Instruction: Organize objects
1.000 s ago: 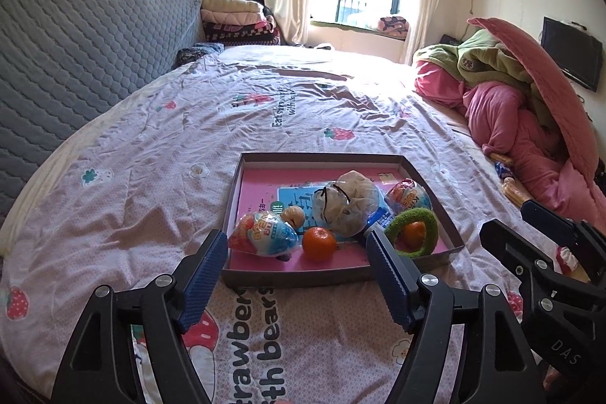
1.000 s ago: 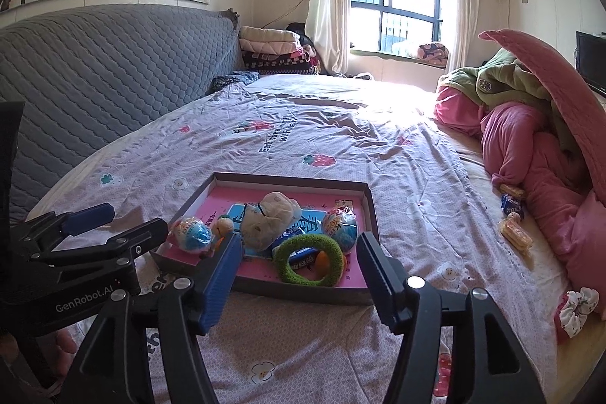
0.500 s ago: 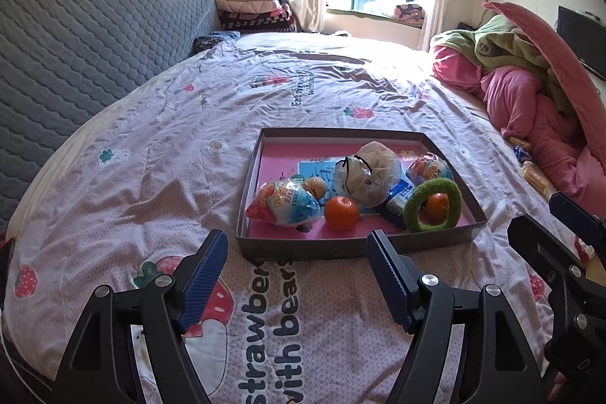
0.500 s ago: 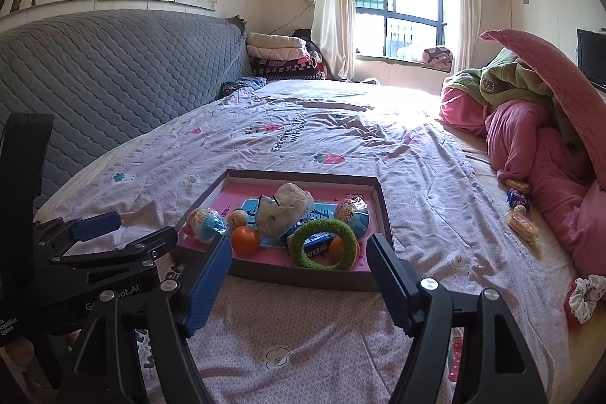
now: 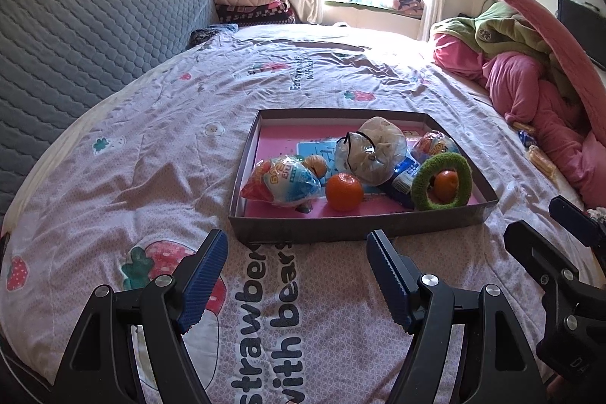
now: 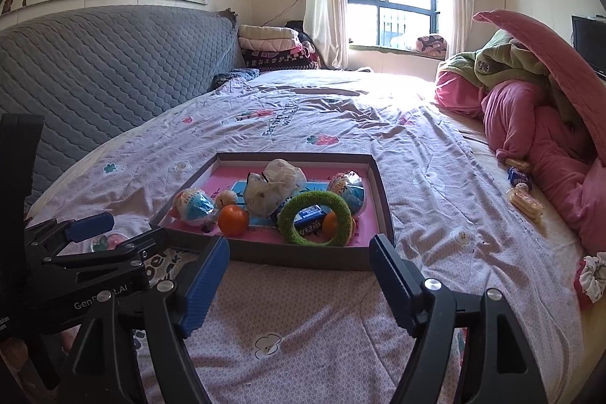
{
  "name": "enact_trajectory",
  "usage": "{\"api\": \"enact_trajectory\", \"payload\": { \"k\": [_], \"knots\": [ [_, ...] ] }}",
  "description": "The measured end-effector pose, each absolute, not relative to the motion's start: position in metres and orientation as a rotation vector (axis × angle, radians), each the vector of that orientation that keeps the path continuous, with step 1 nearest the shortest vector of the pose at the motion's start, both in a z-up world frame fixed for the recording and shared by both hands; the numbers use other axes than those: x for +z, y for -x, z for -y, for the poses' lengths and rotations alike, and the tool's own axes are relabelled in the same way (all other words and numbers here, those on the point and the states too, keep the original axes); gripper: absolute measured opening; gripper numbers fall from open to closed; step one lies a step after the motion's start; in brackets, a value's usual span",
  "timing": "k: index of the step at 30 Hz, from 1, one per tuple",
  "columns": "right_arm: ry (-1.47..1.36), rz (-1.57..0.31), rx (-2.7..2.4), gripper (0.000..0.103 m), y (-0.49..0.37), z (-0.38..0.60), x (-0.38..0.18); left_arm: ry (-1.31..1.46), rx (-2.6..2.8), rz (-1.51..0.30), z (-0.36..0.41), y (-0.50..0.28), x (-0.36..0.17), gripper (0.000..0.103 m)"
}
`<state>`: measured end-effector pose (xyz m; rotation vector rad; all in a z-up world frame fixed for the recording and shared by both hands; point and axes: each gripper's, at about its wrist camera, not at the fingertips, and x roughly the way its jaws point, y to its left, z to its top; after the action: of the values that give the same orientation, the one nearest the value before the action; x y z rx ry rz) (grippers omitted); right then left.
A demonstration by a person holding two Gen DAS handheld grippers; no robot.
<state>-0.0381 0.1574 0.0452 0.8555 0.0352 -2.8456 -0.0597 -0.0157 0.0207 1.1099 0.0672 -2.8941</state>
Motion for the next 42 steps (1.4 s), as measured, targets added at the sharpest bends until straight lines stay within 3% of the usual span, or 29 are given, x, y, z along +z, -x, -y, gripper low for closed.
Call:
{"api": "enact_trajectory", "payload": {
  "k": [3, 42],
  "knots": [
    [-0.878, -0.03, -2.847, 0.084, 0.039, -0.159, 0.034, -1.124, -2.888, -0.088, 0.018, 0.06, 0.01, 0.077],
    [-0.973, -0.065, -2.857, 0.087, 0.038, -0.16, -0.024, -1.16, -2.898, -0.061, 0.014, 0.053, -0.037, 0.077]
  ]
}}
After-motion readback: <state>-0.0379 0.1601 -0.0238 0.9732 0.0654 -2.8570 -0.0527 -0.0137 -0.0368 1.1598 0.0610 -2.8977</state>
